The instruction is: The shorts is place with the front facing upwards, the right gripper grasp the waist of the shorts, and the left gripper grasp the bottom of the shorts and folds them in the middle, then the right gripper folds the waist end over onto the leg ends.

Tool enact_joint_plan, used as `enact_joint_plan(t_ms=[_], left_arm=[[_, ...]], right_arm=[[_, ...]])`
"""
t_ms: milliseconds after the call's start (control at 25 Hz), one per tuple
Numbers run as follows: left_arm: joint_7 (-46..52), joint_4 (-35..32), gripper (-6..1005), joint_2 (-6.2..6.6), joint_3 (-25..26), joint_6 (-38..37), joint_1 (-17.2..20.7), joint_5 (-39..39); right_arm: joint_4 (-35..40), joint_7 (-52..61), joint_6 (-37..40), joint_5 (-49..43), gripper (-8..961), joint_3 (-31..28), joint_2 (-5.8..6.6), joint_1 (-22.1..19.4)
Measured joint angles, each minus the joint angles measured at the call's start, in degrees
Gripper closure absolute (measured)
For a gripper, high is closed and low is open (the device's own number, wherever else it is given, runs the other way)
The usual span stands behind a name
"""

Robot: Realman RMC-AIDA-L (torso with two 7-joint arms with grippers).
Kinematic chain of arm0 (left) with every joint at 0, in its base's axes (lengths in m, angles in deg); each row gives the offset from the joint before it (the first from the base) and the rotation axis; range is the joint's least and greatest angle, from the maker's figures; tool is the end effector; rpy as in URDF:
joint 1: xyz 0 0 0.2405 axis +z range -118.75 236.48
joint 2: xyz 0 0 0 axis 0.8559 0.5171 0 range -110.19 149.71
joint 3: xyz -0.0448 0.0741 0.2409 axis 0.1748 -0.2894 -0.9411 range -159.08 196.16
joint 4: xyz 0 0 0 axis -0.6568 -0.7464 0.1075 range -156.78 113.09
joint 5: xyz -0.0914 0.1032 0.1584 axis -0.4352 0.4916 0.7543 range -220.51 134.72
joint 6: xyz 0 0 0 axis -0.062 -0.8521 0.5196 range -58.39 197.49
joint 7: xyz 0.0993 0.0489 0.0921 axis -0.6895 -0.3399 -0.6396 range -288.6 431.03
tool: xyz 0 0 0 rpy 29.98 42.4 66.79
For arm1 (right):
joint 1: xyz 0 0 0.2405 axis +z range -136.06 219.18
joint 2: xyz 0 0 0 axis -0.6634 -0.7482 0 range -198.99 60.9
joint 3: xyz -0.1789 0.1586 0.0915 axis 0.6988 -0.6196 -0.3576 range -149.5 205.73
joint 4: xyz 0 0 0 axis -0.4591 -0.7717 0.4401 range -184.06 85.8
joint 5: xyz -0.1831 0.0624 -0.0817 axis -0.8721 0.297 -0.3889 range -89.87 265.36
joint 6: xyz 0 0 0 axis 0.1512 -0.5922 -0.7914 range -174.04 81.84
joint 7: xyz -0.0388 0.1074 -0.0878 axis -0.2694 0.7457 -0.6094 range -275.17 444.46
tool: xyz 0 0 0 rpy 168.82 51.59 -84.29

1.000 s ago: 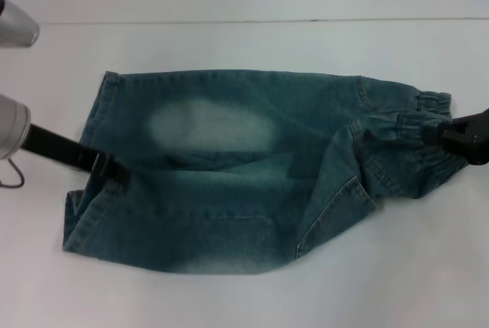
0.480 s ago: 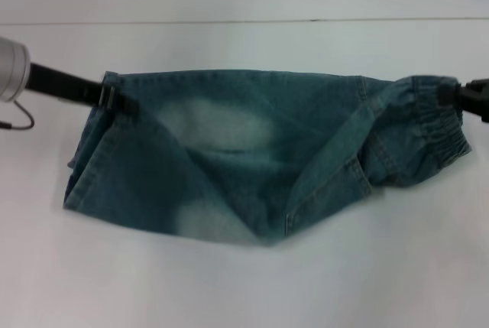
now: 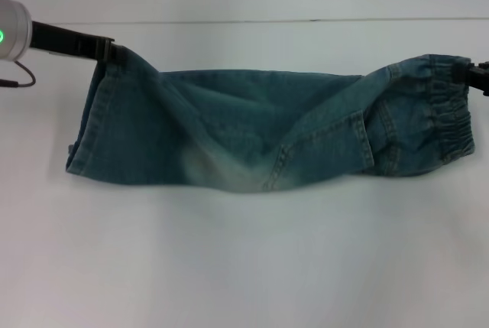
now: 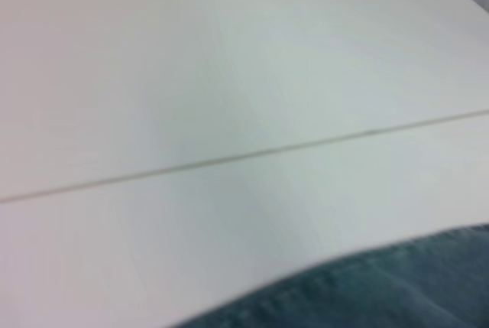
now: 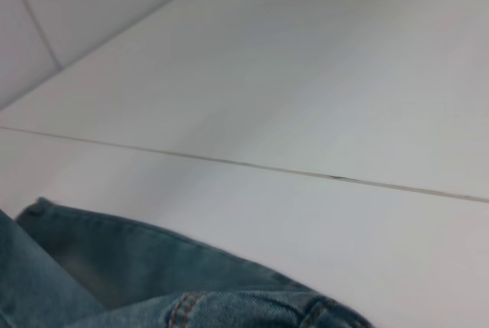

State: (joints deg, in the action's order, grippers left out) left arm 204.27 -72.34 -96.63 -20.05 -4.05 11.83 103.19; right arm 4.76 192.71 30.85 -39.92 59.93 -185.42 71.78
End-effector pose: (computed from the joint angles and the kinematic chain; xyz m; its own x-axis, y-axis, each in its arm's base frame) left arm -0.2225 0.4375 0.0578 0.5830 0.7391 0.3374 0.8002 -0.4503 -0.3961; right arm 0.3013 0.3735 0.0908 0.6473 -0.5747 -0.5007 -0.7619 -0.5057 -0.4047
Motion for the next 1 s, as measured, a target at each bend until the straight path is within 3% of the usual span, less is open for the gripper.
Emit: enact_joint_plan(t_ms=[400, 680, 1000], left_arm=[[-0.3, 3.1, 946, -0.03, -4.2, 8.8, -1.1, 0.2], [-0.4, 3.7, 938, -0.52, -7.8, 15.1, -1.3, 0.3], [-0.9, 7.6, 929, -0.08, -10.7, 20.9, -2.2, 0.5]], right_arm=[[-5.1, 0.3, -8.5, -3.9, 918, 0.2, 0.47, 1.6], [-5.6, 0.0, -14.0, -8.0, 917, 3.1, -0.53, 2.1], [-4.9, -0.5, -15.4, -9.1, 918, 4.5, -0.98, 2.0]])
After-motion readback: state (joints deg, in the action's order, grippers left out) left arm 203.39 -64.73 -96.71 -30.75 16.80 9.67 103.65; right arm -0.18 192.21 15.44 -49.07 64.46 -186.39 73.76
